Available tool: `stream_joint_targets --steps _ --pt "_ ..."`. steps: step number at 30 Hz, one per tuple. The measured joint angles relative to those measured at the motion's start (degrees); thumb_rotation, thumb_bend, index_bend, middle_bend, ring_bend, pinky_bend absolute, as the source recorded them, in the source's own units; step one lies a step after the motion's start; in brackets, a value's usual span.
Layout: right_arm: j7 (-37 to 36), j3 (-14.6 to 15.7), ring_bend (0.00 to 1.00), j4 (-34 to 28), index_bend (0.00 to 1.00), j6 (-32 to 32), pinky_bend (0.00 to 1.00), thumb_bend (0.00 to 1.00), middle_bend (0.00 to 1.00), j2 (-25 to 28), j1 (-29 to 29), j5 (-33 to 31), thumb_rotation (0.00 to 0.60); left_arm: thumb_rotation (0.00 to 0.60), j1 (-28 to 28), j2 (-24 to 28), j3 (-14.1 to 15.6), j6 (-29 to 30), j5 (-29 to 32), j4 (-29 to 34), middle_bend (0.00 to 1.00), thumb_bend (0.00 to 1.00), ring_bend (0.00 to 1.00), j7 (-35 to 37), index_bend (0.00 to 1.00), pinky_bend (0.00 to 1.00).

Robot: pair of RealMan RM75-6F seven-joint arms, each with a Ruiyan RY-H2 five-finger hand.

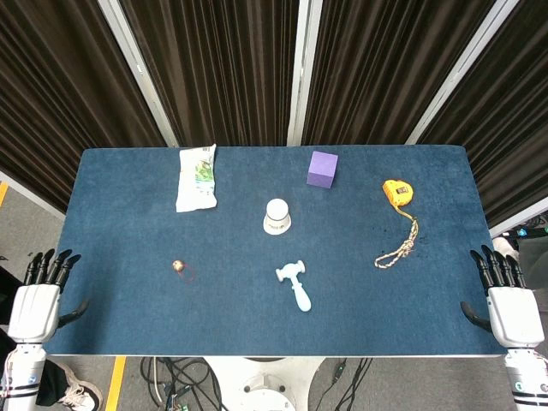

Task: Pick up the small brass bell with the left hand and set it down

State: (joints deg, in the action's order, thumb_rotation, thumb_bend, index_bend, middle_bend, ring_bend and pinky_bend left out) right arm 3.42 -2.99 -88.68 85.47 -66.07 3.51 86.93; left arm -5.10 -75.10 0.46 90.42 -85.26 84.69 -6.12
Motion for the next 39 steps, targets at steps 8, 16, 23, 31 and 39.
stream_joint_targets --steps 8,16,23,31,39 --pt "0.2 -0.2 0.00 0.1 0.00 0.2 0.00 0.15 0.00 0.1 -0.1 -0.2 0.600 0.600 -1.2 -0.2 -0.6 -2.5 -0.4 -0.2 0.10 0.20 0.00 -1.0 0.15 0.00" --pt "0.7 -0.4 0.00 -0.3 0.00 0.1 0.00 0.15 0.00 0.8 0.0 -0.6 0.600 0.600 -4.6 -1.3 -1.6 -8.1 -0.6 0.5 0.09 0.21 0.00 -0.8 0.15 0.00" --pt "0.5 -0.8 0.00 -0.6 0.00 1.0 0.00 0.15 0.00 1.5 -0.3 -0.6 0.600 0.600 -10.9 -4.7 -3.5 -18.0 0.9 -0.5 0.10 0.21 0.00 -0.4 0.16 0.00" --pt "-0.3 -0.6 0.00 -0.2 0.00 0.6 0.00 0.15 0.00 1.4 -0.2 -0.5 0.600 0.600 -16.0 -11.4 -5.8 -25.4 4.6 -7.9 0.12 0.22 0.00 2.9 0.22 0.00" --pt "-0.9 -0.7 0.00 -0.1 0.00 0.7 0.00 0.15 0.00 1.6 -0.1 -0.4 0.600 0.600 -18.1 -13.5 -6.9 -27.3 6.8 -9.7 0.15 0.25 0.00 3.2 0.35 0.00"
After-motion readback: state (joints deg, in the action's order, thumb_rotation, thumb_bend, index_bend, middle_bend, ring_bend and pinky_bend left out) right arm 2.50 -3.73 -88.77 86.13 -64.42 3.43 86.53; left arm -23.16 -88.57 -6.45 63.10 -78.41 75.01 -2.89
